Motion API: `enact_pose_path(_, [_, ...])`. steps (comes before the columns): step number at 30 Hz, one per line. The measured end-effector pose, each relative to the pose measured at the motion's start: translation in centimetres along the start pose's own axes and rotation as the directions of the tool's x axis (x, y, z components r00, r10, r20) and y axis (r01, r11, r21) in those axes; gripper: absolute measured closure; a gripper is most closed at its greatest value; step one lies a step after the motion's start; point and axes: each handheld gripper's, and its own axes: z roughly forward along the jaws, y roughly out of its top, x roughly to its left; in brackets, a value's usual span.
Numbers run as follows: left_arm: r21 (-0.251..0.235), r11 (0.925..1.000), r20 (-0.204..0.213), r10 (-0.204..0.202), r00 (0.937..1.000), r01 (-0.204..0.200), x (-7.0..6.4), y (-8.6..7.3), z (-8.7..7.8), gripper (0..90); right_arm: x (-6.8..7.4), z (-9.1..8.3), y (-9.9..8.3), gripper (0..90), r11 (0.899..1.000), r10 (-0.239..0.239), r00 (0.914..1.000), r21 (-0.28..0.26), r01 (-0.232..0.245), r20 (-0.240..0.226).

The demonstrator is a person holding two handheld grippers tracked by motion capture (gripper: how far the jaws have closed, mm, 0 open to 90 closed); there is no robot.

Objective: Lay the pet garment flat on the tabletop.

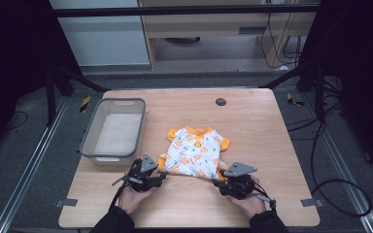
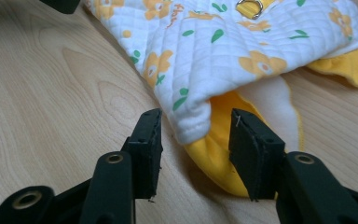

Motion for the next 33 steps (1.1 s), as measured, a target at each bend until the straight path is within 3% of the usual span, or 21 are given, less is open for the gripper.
enact_pose_path(3, [0.019,0.9998,-0.002,0.01,0.9999,-0.01,-0.1,0.0,0.5,56.6,0.0,0.4,0.0,59.4,1.0,-0.007,1.0,0.017,0.007,-0.001])
enact_pose_path(8, [0.033,0.9993,0.017,-0.016,0.9997,0.016,0.1,0.1,0.3,72.6,0.0,0.8,0.1,73.1,0.999,-0.017,0.9998,0.049,0.018,-0.007])
enact_pose_path(10, [0.034,0.9993,0.037,-0.013,0.9992,0.012,0.0,0.2,0.0,80.7,0.0,0.6,0.2,78.1,0.999,-0.019,0.9998,0.038,0.019,-0.006])
enact_pose_path(13, [0.024,0.9997,0.059,0.003,0.9982,-0.004,-0.3,0.7,-0.6,86.0,0.1,0.1,0.6,80.5,1.0,-0.027,0.9996,0.01,0.028,-0.012])
enact_pose_path(20, [-0.081,0.9967,0.131,0.006,0.9914,0.005,-1.2,1.8,-4.3,87.7,0.3,-2.6,1.5,81.4,0.997,-0.012,0.9988,-0.074,0.008,-0.048])
enact_pose_path(23, [-0.127,0.9919,0.134,0.013,0.9909,0.004,-1.6,2.2,-6.4,87.7,0.5,-4.2,2.2,81.2,0.994,0.01,0.9965,-0.103,-0.019,-0.083])
enact_pose_path(26, [-0.161,0.9866,0.145,-0.006,0.9894,0.029,-1.1,3.4,-7.9,87.8,0.3,-5.7,3.4,81.2,0.989,0.038,0.9936,-0.137,-0.053,-0.106])
enact_pose_path(28, [-0.143,0.9882,0.145,-0.034,0.9888,0.055,-0.5,4.3,-7.8,87.7,-0.4,-5.8,4.3,81.1,0.984,0.089,0.9916,-0.149,-0.102,-0.094])
enact_pose_path(29, [-0.126,0.9895,0.124,-0.055,0.9907,0.071,0.1,5.0,-6.7,87.6,-0.9,-5.5,4.8,81.1,0.982,0.127,0.9888,-0.133,-0.137,-0.077])
enact_pose_path(30, [-0.126,0.9895,0.124,-0.055,0.9907,0.071,0.1,5.0,-6.7,87.4,-0.9,-5.5,4.8,81.1,0.982,0.127,0.9888,-0.133,-0.137,-0.077])
enact_pose_path(31, [-0.102,0.9914,0.117,-0.069,0.9907,0.082,0.5,5.3,-5.8,87.4,-2.1,-4.2,5.4,80.9,0.979,0.174,0.9835,-0.102,-0.178,-0.049])
enact_pose_path(33, [-0.076,0.9936,0.073,-0.078,0.9943,0.083,1.0,5.6,-3.8,87.0,-3.3,-2.2,5.7,80.3,0.977,0.206,0.9785,-0.064,-0.205,0.01])
